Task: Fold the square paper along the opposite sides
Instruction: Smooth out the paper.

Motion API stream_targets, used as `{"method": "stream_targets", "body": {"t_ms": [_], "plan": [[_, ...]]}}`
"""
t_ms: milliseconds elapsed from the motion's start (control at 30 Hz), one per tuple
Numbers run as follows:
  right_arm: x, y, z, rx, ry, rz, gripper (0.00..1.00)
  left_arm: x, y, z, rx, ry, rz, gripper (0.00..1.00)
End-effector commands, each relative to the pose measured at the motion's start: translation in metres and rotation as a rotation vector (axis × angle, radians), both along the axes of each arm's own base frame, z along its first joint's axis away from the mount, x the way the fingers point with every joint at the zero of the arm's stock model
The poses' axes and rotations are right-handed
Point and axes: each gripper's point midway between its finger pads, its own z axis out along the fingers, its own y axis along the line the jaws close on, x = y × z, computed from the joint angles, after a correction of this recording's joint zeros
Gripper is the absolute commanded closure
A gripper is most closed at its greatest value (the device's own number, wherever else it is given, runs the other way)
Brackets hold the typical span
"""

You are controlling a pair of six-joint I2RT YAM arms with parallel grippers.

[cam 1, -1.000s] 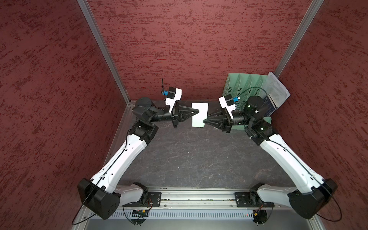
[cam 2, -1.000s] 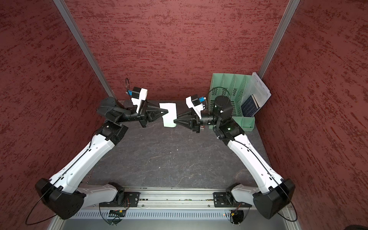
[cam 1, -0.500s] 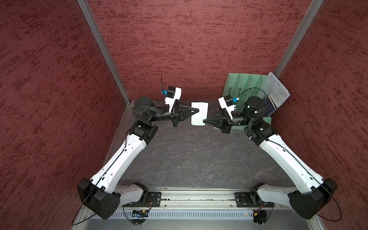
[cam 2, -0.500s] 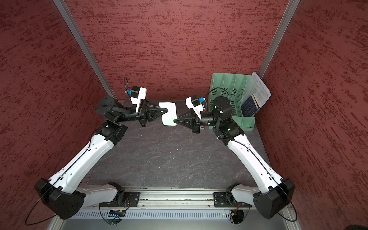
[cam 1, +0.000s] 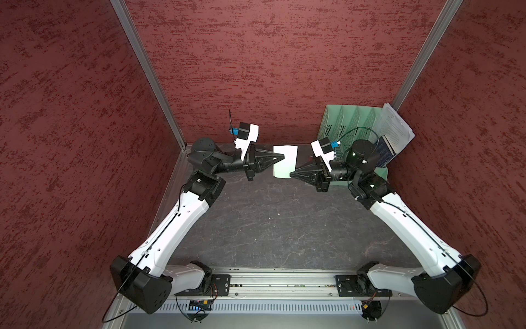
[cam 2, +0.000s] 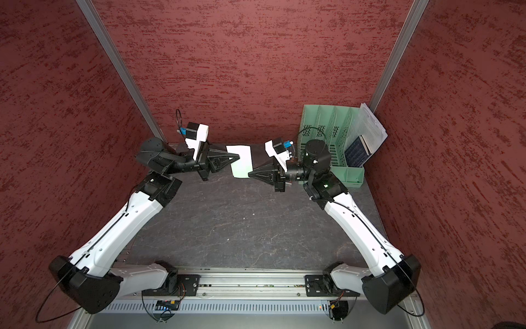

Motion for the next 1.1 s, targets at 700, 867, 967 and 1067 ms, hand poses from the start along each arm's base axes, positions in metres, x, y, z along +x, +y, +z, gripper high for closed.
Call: {"method": "stream_targets", "body": {"t_ms": [700,867,967,1067], "plan": [[-0.005,-0.002,-0.009,-0.004,0.007,-0.028,0.62,-0.004,0.005,0.014,-0.020,-0.054,0.025,1.00],[-0.004,-0.007,-0.019,-0.032,0.010,-0.090,0.24,-0.001,0.007,0.010,-0.021,-0.040,0.048,1.00],[-0.002,-0.016,-0.026,-0.048,-0.005,-0.181,0.14,0.008,0.008,-0.001,-0.017,0.008,0.095,1.00],[0.002,-0.028,-0.029,-0.073,-0.031,-0.301,0.04,0.025,0.011,-0.022,0.002,0.111,0.168,1.00]]}}
